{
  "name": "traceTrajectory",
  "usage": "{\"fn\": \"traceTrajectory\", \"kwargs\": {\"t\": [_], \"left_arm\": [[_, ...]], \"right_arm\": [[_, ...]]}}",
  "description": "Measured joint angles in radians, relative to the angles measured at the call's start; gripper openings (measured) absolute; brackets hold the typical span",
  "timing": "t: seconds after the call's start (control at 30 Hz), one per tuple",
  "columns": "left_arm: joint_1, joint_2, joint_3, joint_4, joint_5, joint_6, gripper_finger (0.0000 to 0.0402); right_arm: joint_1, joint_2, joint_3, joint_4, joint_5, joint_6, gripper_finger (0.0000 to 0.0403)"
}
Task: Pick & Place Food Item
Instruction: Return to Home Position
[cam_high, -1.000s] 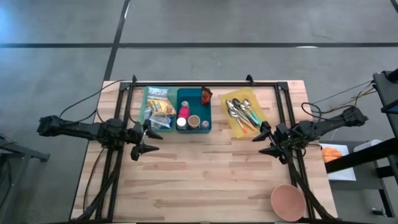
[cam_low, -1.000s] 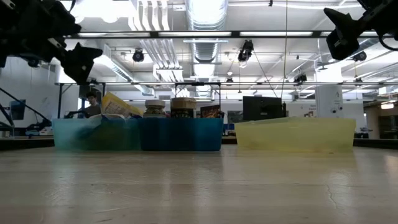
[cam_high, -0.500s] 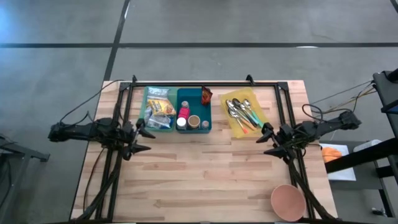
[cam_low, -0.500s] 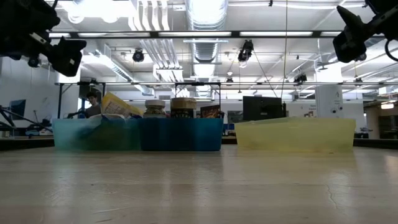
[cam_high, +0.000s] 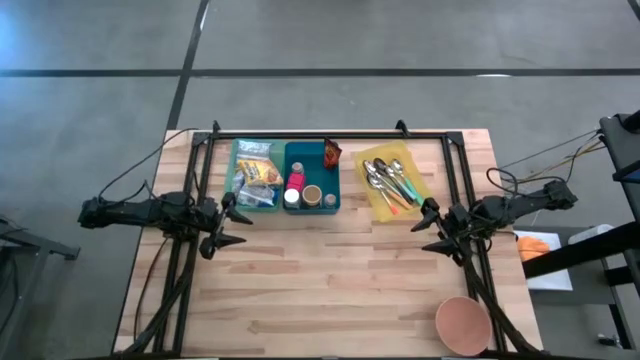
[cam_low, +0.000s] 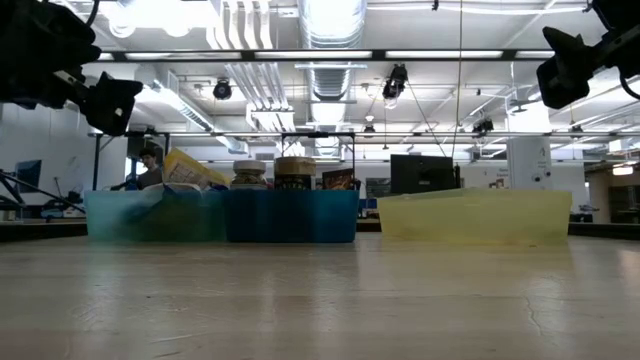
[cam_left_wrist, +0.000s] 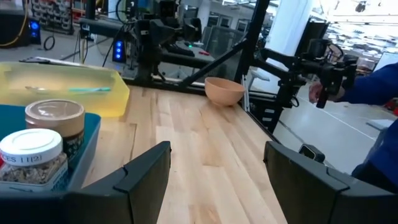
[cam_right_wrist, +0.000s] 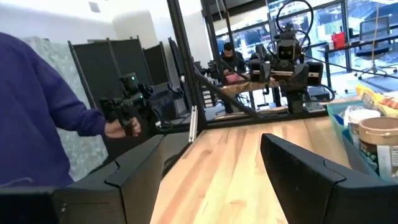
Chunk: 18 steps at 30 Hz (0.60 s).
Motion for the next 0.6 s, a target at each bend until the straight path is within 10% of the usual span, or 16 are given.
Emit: {"fn": "traceTrajectory", "kwargs": {"t": [0.6], "left_arm": [[0.0,0.001,0.0,-0.001,0.0,-0.011,0.0268]], "right_arm": [[0.0,0.012,0.0,-0.006,0.001,0.0,0.0263]]}}
